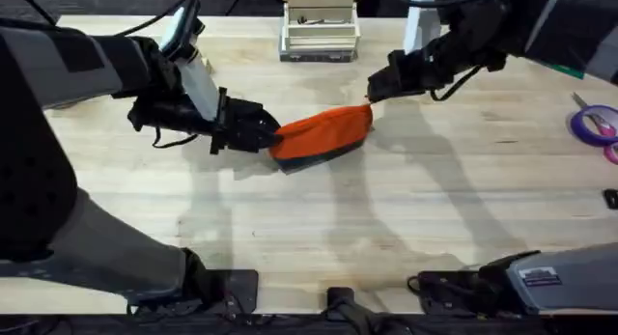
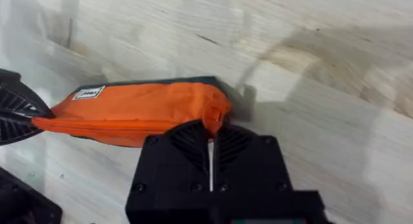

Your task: Unzip the bag, pick up the pens from the table one at a time and place them inside, then zip the bag closed.

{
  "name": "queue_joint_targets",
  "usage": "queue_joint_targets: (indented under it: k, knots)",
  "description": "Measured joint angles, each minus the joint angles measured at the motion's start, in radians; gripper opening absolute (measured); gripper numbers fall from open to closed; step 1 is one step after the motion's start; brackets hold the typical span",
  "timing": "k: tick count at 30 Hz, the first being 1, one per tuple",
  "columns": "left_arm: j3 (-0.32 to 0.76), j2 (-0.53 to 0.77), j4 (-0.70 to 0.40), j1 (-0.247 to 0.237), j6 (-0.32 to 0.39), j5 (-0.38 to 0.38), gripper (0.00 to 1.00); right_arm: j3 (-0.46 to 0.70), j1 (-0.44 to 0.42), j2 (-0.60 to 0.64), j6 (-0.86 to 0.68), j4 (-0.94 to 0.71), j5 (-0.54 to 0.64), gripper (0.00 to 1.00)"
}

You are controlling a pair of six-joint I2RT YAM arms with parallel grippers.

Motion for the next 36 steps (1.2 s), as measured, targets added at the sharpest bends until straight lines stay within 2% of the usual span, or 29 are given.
queue_joint_targets:
  k: [13, 25, 26, 27, 31, 32, 33, 36]
  knots:
    - [-0.001, 0.0, 0.0, -0.003, 0.0, -0.011, 0.042, -0.016, -0.052, 0.103, 0.0, -0.004, -0.007, 0.032]
    - [-0.001, 0.0, 0.0, -0.003, 0.0, -0.015, 0.042, -0.017, -0.052, 0.098, 0.0, -0.001, -0.006, 0.035]
    - [-0.001, 0.0, 0.0, -0.003, 0.0, -0.016, 0.042, -0.017, -0.052, 0.091, 0.001, -0.003, -0.001, 0.117]
    - [-0.001, 0.0, -0.002, -0.003, 0.0, -0.021, 0.042, -0.017, -0.053, 0.083, -0.001, -0.004, 0.014, 0.245]
    - [-0.002, 0.0, -0.004, 0.01, 0.0, -0.041, 0.042, -0.017, -0.076, 0.027, -0.004, -0.019, 0.065, 0.828]
    - [-0.002, 0.0, -0.004, 0.011, 0.0, -0.041, 0.042, -0.017, -0.08, 0.011, -0.006, -0.021, 0.071, 0.942]
    - [-0.002, 0.0, -0.004, 0.012, 0.0, -0.041, 0.042, -0.016, -0.082, -0.008, -0.007, -0.023, 0.079, 0.984]
    - [-0.002, 0.0, -0.004, 0.012, 0.0, -0.041, 0.042, -0.015, -0.082, -0.062, -0.008, -0.034, 0.088, 0.997]
